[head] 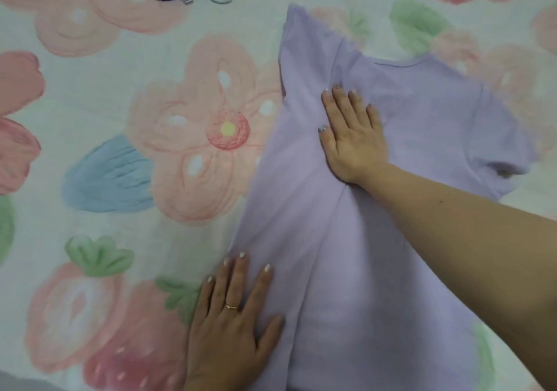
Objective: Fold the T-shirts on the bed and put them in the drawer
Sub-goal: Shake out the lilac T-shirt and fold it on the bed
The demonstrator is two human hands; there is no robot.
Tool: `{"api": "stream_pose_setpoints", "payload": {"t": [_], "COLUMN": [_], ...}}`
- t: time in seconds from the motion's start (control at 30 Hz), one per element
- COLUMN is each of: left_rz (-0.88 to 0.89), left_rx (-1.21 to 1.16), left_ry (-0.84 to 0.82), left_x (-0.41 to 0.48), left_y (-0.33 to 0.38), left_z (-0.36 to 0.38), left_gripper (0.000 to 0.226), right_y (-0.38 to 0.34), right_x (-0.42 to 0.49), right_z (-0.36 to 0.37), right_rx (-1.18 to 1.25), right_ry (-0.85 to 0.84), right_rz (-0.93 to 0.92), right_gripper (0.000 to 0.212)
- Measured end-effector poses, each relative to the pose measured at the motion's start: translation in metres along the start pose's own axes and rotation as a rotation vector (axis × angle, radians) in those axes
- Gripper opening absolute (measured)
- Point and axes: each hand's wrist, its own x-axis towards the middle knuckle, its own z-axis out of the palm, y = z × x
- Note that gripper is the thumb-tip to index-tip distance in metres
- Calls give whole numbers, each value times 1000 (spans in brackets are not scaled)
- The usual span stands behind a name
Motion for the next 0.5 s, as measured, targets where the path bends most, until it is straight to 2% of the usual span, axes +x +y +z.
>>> {"api": "stream_pose_setpoints", "payload": {"t": [0.17, 0.27, 0.4, 0.5], "left_rz": [-16, 24, 82, 253], "left_rx": [-43, 26, 3, -154], "left_ry": [-84, -17, 144, 199], "left_x": [-20, -32, -6, 56], "left_y": [-7, -7, 10, 53], "left_z": [-5, 0, -8, -23], "left_gripper": [63, 62, 60, 57], "right_y": [7, 21, 44, 59], "right_x": [-15, -44, -106, -154], "right_z": [-5, -7, -17, -22], "right_rx": [61, 110, 210, 219], "right_ry": [16, 22, 143, 287], "right_rz": [8, 105, 357, 597], "right_gripper": [56, 59, 66, 59]}}
